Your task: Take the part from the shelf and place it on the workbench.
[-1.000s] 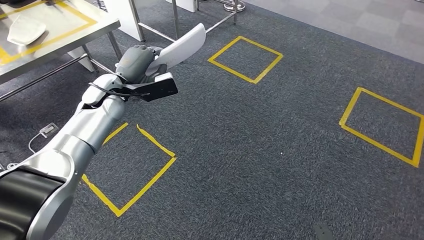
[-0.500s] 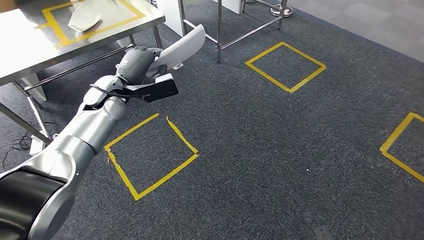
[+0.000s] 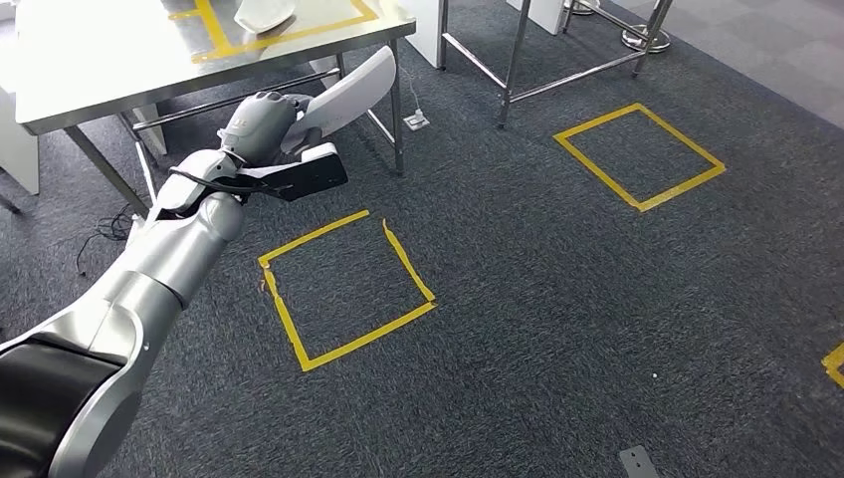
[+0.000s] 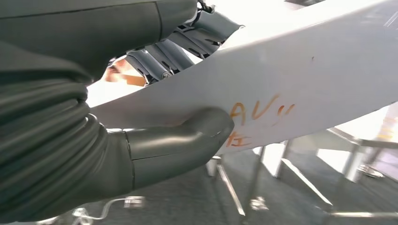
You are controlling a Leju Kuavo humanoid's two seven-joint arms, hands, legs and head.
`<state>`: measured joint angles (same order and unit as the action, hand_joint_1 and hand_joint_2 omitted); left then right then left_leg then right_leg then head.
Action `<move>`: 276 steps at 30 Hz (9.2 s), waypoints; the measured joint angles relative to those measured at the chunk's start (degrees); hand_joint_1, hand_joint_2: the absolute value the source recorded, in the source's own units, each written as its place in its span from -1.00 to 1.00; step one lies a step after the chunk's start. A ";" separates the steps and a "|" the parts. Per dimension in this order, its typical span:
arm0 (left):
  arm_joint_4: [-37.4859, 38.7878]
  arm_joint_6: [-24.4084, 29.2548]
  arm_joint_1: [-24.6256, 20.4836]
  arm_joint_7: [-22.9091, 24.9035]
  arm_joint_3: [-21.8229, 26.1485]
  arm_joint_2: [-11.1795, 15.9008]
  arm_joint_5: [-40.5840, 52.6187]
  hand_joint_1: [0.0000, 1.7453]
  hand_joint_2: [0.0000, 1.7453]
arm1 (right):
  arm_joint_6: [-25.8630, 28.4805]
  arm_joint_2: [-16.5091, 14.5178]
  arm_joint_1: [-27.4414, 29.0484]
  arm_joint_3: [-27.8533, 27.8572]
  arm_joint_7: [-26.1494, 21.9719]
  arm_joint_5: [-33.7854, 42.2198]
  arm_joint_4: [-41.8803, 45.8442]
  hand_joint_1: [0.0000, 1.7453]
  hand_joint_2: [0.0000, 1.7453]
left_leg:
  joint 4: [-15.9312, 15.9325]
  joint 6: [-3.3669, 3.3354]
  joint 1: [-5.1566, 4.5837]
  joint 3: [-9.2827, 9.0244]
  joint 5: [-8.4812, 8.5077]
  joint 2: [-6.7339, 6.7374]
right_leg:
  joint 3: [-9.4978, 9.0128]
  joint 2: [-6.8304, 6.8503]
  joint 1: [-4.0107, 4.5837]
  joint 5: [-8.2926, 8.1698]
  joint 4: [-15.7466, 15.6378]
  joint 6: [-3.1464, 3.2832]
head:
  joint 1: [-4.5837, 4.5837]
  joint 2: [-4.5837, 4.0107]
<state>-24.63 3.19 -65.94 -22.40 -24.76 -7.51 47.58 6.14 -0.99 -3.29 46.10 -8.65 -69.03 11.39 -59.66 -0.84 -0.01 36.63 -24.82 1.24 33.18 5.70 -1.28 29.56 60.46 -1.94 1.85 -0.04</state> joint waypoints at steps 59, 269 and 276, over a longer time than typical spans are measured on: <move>0.21 -3.08 0.75 -1.61 -0.02 -1.81 0.38 1.00 1.00 | -3.04 0.00 0.27 1.95 1.03 0.21 0.01 -1.00 -1.00 | 0.07 2.47 1.31 -2.20 -2.51 -2.53 | 2.54 -6.26 -1.62 -2.40 -0.04 -1.38 | -0.94 0.00; 5.80 1.75 9.36 -1.64 4.92 7.07 7.27 -1.00 0.50 | -2.57 -1.26 0.64 9.49 2.80 -2.90 -0.27 -1.00 -1.00 | 0.87 0.70 -0.41 -3.44 -2.50 -1.64 | 3.11 -5.84 0.41 -5.47 -2.08 1.71 | -1.63 0.00; 5.76 2.72 9.33 -0.65 5.42 6.63 7.48 -1.00 -1.00 | -2.52 -1.28 0.61 9.56 2.99 -2.91 -0.26 -1.00 -1.00 | 0.87 0.69 -0.41 -3.43 -2.49 -1.64 | 3.18 -5.83 0.43 -5.49 -2.07 1.53 | -1.63 0.00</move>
<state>-18.87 5.91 -56.61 -23.05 -19.34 -0.88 55.06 3.61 -2.27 -2.68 55.65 -5.66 -71.94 11.13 -58.79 -0.15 -0.42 33.19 -27.31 -0.40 36.36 -0.13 -0.85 24.07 58.39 -0.41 0.22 -0.04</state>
